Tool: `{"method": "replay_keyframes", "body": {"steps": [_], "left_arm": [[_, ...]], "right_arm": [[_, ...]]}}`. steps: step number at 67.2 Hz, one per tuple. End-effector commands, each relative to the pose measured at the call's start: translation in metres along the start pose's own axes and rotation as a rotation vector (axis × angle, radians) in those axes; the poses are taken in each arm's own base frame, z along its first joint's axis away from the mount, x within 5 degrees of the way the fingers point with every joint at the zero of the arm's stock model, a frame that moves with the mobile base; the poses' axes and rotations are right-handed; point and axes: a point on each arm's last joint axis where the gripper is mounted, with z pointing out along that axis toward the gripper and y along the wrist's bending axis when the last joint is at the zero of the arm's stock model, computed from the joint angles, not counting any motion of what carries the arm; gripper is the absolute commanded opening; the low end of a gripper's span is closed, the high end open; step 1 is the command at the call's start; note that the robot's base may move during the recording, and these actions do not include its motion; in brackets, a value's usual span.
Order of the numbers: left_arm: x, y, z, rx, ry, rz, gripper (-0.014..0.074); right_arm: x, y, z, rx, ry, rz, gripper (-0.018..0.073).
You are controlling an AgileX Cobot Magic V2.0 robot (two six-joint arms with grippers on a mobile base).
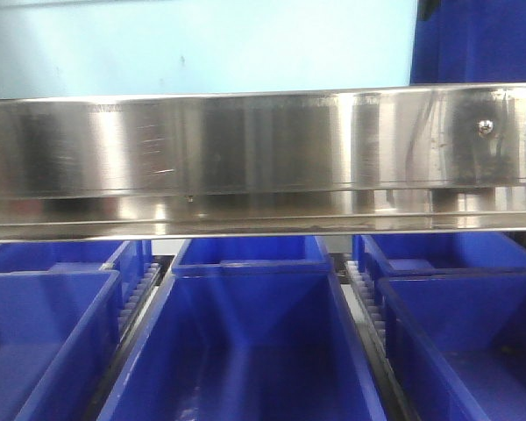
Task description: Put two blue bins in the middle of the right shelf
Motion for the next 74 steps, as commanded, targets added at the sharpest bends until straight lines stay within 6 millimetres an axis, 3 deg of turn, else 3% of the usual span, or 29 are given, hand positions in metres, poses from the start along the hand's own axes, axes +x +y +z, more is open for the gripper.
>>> {"method": "replay_keyframes", "body": {"steps": [1, 15, 25, 54, 67, 74], "left_arm": [[-0.001, -0.007, -0.001, 0.07, -0.003, -0.015, -0.0111], [0.0, -0.01, -0.015, 0.071, -0.066, -0.007, -0.0111], [-0.001, -0.016, -0.041, 0.077, -0.162, 0.007, -0.0111], [-0.014, -0.038, -0.118, 0.168, -0.414, 0.053, -0.0111], [-0.019, -0.047, -0.138, 0.23, -0.501, 0.057, -0.0111], [-0.022, -0.048, -0.142, 0.241, -0.543, 0.053, -0.0111]], "right_arm": [[0.003, 0.001, 0.005, -0.001, 0.026, 0.016, -0.0158], [0.0, 0.001, -0.003, -0.018, -0.028, 0.017, -0.0158], [-0.007, 0.002, -0.018, -0.046, -0.115, 0.02, -0.0158], [-0.025, 0.001, -0.098, -0.122, -0.438, 0.025, -0.0158], [-0.032, 0.001, -0.136, -0.156, -0.558, 0.032, -0.0158], [-0.033, 0.001, -0.143, -0.16, -0.581, 0.033, -0.0158]]}}
